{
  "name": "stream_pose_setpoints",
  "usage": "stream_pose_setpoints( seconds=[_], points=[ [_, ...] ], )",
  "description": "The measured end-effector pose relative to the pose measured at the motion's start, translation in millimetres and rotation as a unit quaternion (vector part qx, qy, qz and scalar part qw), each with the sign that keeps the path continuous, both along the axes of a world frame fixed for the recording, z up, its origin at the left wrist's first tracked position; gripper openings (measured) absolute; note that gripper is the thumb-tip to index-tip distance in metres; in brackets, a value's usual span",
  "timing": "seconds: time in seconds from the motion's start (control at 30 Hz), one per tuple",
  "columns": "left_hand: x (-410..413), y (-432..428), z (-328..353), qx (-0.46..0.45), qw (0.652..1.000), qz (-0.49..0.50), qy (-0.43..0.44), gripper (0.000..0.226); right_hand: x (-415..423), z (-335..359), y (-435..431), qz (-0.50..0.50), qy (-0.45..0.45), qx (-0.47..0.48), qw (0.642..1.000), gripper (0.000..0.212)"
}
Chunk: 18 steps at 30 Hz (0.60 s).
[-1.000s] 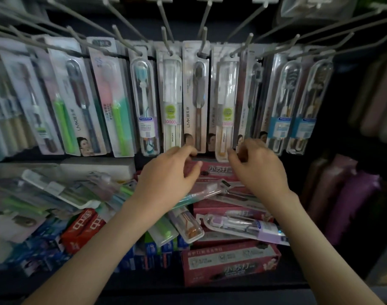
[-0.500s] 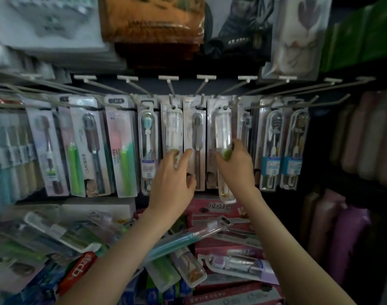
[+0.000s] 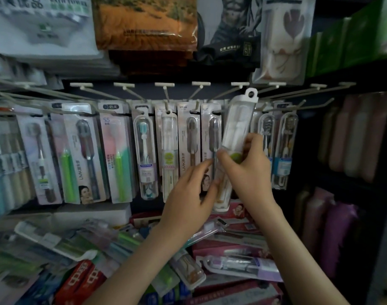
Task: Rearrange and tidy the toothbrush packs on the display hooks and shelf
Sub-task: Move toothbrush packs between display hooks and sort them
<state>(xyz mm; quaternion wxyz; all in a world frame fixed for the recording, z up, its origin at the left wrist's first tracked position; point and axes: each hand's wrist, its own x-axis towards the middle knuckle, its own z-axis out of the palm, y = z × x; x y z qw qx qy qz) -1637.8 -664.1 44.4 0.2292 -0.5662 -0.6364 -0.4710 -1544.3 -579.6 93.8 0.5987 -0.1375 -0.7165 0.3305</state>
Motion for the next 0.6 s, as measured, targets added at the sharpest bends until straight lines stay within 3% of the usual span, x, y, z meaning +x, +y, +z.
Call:
stream_pose_setpoints(
  seconds=[0.1, 0.27, 0.37, 0.43, 0.5, 0.6],
  points=[
    [-0.3, -14.1, -3.0, -0.001, 1.000, 0.023, 0.006, 0.048, -5.4, -10.5, -3.2, 0.010, -0.049, 0.030, 0.998, 0.031],
    [-17.3, -48.2, -25.6, -0.088, 0.986, 0.142, 0.012, 0.038, -11.4, -48.4, 11.2, 0.005, -0.252, 0.121, 0.960, 0.053],
    [-27.5, -67.8, -41.4, -0.130, 0.979, 0.157, 0.022, 0.036, -3.0, -66.4, 33.1, 0.038, -0.445, 0.136, 0.885, 0.056],
    [-29.3, -76.6, -52.4, -0.160, 0.975, 0.148, 0.037, 0.036, 3.3, -79.6, 46.1, 0.062, -0.527, 0.138, 0.836, 0.055],
    [-28.7, -81.9, -63.9, -0.182, 0.975, 0.119, 0.050, 0.037, 9.1, -94.4, 56.3, 0.075, -0.545, 0.144, 0.822, 0.057],
    [-27.5, -83.9, -79.5, -0.220, 0.969, 0.101, 0.045, 0.045, 16.9, -111.7, 67.8, 0.075, -0.538, 0.113, 0.832, 0.057]
  ],
)
